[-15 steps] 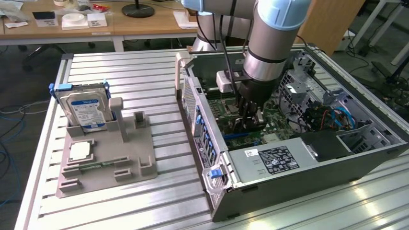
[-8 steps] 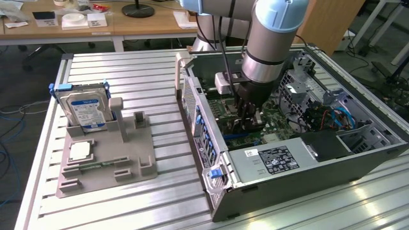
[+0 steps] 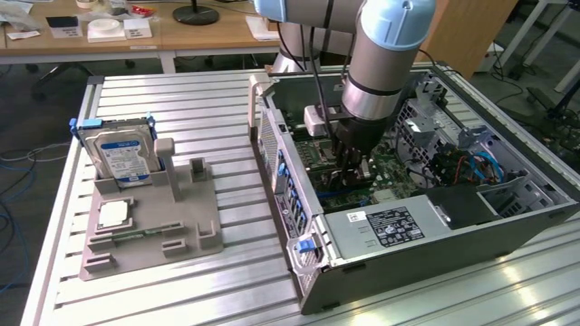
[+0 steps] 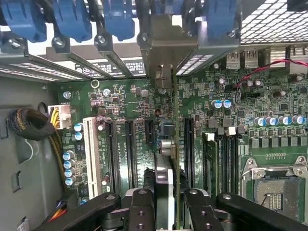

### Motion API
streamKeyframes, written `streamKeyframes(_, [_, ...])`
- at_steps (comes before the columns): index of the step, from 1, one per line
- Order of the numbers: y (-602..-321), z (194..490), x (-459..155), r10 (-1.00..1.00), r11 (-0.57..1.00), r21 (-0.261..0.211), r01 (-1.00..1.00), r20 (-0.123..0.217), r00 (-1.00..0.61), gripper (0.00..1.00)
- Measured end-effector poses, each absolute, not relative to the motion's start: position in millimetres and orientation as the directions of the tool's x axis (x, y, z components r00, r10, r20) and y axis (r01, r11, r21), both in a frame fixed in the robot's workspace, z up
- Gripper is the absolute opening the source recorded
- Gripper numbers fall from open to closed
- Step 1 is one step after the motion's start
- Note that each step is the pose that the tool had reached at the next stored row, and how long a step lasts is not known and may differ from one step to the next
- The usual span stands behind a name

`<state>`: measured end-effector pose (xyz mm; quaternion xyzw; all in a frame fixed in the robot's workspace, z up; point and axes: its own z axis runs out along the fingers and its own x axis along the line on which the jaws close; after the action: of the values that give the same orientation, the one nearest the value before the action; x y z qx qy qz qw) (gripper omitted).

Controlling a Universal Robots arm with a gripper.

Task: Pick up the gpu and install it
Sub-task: 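Insert the gpu into the slot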

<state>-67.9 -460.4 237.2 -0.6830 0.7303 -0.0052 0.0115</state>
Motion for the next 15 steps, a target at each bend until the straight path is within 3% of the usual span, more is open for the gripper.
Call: streamKeyframes(15, [-459.0, 237.1, -68.4, -0.998, 0.067, -0.023, -0.997, -0.01, -0.067, 0.28])
